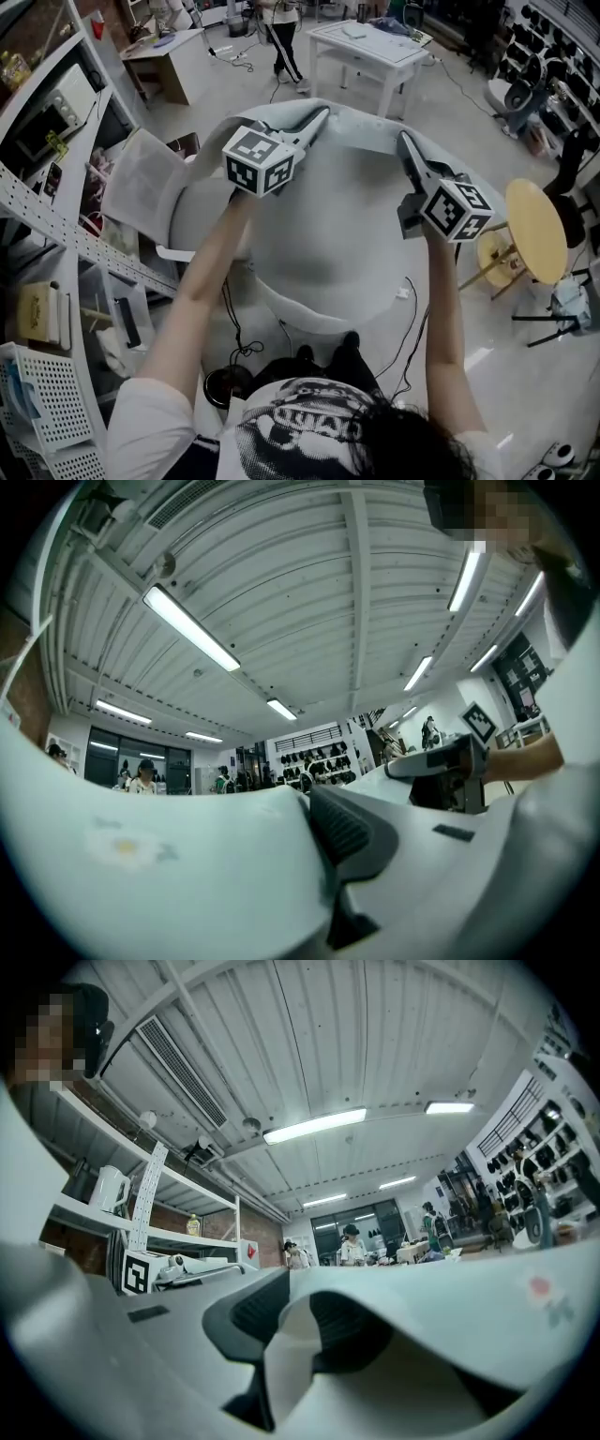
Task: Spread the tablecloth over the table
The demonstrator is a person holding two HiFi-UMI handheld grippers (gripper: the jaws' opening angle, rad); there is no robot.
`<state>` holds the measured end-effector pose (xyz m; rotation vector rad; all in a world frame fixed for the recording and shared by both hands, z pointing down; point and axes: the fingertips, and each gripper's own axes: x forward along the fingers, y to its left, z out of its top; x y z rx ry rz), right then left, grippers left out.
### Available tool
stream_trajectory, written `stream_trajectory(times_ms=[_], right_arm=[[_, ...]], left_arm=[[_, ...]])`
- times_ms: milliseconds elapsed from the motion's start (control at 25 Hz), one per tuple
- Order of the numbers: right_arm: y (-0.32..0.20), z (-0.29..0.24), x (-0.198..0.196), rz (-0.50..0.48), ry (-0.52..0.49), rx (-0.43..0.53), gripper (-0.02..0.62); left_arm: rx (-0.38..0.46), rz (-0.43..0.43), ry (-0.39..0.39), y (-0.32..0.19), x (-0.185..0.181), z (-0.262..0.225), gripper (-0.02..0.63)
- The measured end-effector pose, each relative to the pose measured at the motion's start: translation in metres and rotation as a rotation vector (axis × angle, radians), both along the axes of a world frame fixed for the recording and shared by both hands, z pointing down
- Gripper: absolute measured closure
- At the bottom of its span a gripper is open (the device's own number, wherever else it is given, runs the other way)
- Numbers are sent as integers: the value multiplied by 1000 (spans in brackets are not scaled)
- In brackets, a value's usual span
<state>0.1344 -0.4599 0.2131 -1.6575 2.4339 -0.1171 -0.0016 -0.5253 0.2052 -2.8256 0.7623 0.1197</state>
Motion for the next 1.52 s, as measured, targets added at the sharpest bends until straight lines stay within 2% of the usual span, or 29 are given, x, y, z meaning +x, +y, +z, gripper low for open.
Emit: stream_trajectory(times_ms=[240, 520, 840, 1160, 1520], right_arm=[[-46, -40, 30, -13, 47, 77, 526], [-109, -81, 63, -53, 118, 147, 526], [-148, -84, 94, -91, 104, 159, 526], [-148, -31, 90, -107, 64, 71, 525], [-94, 23, 55, -109, 41, -15, 525]], left_arm=[[75, -20, -1, -45, 32, -35, 546], [116, -60, 51, -106, 64, -70, 543], [138, -78, 56, -145, 93, -77, 540], [35, -58, 24, -147, 90, -23, 538], [-69, -35, -3, -101, 59, 38, 537]])
